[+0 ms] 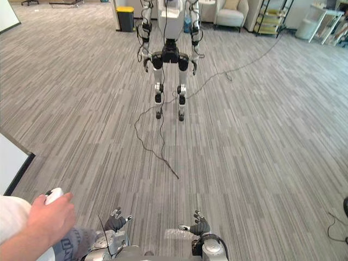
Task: Organize washtable
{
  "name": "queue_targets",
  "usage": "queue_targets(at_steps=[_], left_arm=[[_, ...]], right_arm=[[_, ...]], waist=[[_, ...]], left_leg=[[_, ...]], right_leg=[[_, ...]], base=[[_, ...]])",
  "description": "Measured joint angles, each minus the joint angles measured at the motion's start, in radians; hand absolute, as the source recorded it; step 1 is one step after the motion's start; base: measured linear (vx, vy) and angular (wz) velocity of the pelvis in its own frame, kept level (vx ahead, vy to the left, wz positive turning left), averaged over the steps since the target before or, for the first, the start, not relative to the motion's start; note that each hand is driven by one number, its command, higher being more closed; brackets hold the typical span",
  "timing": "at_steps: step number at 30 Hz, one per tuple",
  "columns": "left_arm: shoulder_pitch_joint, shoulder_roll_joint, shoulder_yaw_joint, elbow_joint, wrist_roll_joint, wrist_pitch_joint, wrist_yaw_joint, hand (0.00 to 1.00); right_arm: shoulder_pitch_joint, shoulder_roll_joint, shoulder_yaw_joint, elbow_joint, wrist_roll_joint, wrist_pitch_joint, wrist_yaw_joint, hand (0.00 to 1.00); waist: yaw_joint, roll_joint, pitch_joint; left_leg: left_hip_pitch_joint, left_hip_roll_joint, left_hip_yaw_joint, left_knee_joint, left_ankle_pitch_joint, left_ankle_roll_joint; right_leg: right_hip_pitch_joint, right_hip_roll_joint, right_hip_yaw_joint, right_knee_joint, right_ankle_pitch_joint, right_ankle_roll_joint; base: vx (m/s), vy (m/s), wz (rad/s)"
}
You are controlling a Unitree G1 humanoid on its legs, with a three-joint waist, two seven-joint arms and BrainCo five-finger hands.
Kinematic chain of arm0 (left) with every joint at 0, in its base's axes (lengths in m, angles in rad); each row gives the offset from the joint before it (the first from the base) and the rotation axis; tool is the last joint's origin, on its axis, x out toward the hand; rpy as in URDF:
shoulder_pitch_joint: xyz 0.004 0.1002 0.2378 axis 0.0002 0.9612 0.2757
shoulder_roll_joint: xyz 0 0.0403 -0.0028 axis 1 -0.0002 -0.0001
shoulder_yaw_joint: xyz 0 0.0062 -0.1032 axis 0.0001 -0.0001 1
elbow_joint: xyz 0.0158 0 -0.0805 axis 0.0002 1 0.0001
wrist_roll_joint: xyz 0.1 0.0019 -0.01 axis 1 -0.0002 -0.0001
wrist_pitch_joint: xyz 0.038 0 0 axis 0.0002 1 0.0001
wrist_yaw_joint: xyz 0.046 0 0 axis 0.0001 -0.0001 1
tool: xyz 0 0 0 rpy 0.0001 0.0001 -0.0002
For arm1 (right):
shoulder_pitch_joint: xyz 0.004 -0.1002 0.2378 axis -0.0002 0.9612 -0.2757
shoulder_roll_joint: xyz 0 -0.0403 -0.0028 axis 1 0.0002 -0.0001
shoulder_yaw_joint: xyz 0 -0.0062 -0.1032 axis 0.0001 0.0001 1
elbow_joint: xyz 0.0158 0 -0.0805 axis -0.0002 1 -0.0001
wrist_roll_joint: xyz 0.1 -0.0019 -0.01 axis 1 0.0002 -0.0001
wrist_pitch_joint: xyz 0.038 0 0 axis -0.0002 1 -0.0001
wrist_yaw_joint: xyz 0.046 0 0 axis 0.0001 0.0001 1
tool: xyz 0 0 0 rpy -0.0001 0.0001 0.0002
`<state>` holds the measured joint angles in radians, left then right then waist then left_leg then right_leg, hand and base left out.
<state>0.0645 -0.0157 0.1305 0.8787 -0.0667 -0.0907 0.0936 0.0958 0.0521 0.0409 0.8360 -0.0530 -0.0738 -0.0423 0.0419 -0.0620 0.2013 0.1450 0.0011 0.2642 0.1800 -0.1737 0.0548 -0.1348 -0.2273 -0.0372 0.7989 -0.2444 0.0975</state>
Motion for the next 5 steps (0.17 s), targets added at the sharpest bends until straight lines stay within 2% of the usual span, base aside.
queue_targets(at_steps=[1, 2, 3, 5], left_arm=[[0.003, 0.001, 0.003, 0.007, 0.000, 0.000, 0.000, 0.00], [0.001, 0.000, 0.014, 0.010, 0.002, -0.001, 0.001, 0.00], [-0.004, -0.014, 0.017, 0.023, 0.000, -0.001, 0.001, 0.00], [-0.002, -0.028, 0.017, 0.026, 0.000, 0.004, 0.001, 0.00]], right_arm=[[-0.002, 0.001, 0.000, 0.001, -0.003, -0.001, -0.002, 0.00], [0.002, 0.011, 0.000, 0.003, -0.006, 0.002, -0.005, 0.00], [-0.004, 0.003, -0.004, 0.019, -0.006, 0.009, -0.009, 0.00], [-0.005, -0.009, 0.009, 0.012, -0.008, 0.008, -0.014, 0.00]], waist=[[-0.006, -0.003, -0.002], [0.000, -0.030, -0.016], [0.006, 0.001, -0.035], [-0.002, 0.027, -0.040]], left_leg=[[0.005, -0.001, -0.007, -0.007, 0.004, -0.015], [0.009, -0.017, -0.020, -0.007, -0.005, -0.029], [0.009, -0.001, -0.033, -0.014, -0.002, -0.040], [0.001, 0.015, -0.038, -0.018, 0.000, -0.044]], right_leg=[[0.000, 0.031, 0.002, -0.132, 0.018, -0.012], [0.010, 0.050, 0.002, -0.292, 0.080, -0.037], [0.056, 0.067, -0.006, -0.387, 0.067, -0.019], [0.079, 0.081, -0.022, -0.447, 0.077, -0.017]], base=[[0.19, -0.068, 0.38], [0.30, -0.119, 0.19], [0.32, -0.129, 0.06], [0.20, -0.075, 0.00]])
